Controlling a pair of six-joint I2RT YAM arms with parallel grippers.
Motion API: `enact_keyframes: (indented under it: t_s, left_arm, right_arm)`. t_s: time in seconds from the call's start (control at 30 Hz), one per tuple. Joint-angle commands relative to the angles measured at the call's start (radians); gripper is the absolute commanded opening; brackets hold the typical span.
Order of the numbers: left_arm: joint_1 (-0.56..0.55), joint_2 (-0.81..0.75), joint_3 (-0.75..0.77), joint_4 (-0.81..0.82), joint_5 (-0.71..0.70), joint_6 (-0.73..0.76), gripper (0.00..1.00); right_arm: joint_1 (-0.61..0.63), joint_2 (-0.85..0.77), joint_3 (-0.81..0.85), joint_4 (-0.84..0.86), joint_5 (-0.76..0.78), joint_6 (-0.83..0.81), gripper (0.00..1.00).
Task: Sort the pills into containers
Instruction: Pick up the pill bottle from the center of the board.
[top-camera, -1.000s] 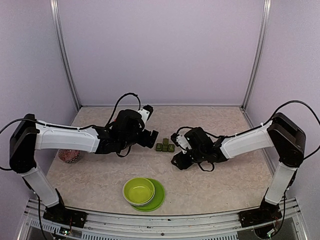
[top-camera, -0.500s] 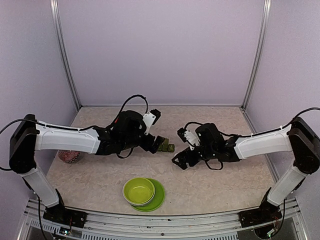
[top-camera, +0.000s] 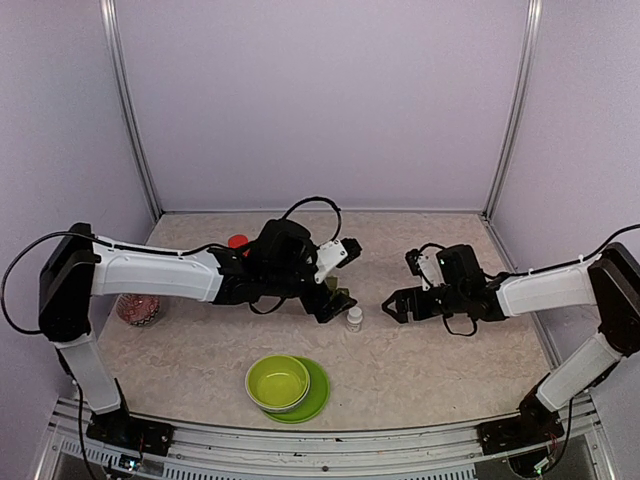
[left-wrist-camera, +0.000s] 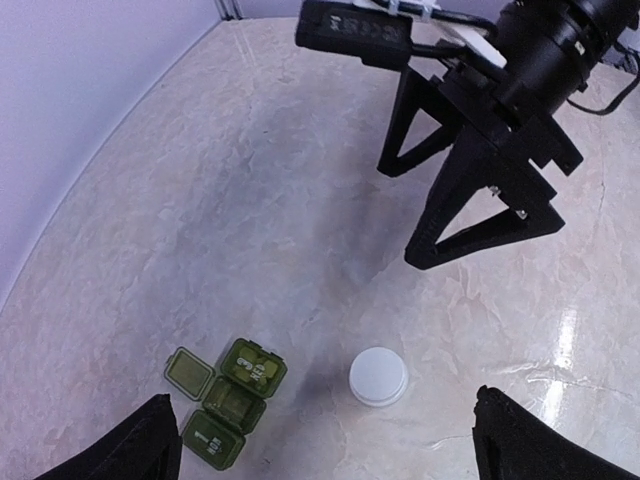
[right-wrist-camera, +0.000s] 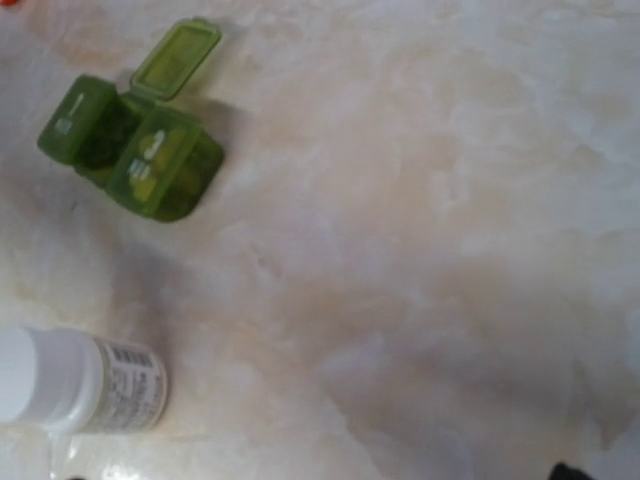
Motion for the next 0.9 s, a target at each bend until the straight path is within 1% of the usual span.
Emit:
enact_keyframes:
  t_s: [0.0,0.1,0.27,0.43,0.7,0.77,0.87]
  left_arm:
    - [-0.005,0.090,0.091,-0.110,0.089,0.079,0.99]
    - [-0.005,0.135,0.128,-0.135,0.099,0.091,0.98]
    - [-0.006,0.200,0.191,-0.167,0.109,0.097,0.91]
    - [-0.005,0.256,0.237,-0.191,0.123,0.101,0.79]
    - [-0.002,0.304,0.270,-0.202,0.149,0.097,0.62]
    - [-0.001,0.312,0.274,-0.195,0.153,0.094,0.58]
    - [0.001,0.323,0.277,-0.175,0.156,0.081,0.54]
  right_arm:
    - [-0.018,-0.031,-0.012,0.028,0.020,0.036,0.99]
    - [-0.027,-0.034,-0.017,0.018,0.034,0.037,0.99]
    - [-0.048,-0.036,-0.029,0.015,0.037,0.048,0.98]
    - [-0.059,-0.043,-0.040,0.022,0.032,0.050,0.96]
    - [-0.065,-0.044,-0.048,0.027,0.029,0.047,0.94]
    - [-0.066,-0.043,-0.051,0.031,0.027,0.047,0.94]
    - [-0.067,-0.040,-0.049,0.035,0.018,0.047,0.93]
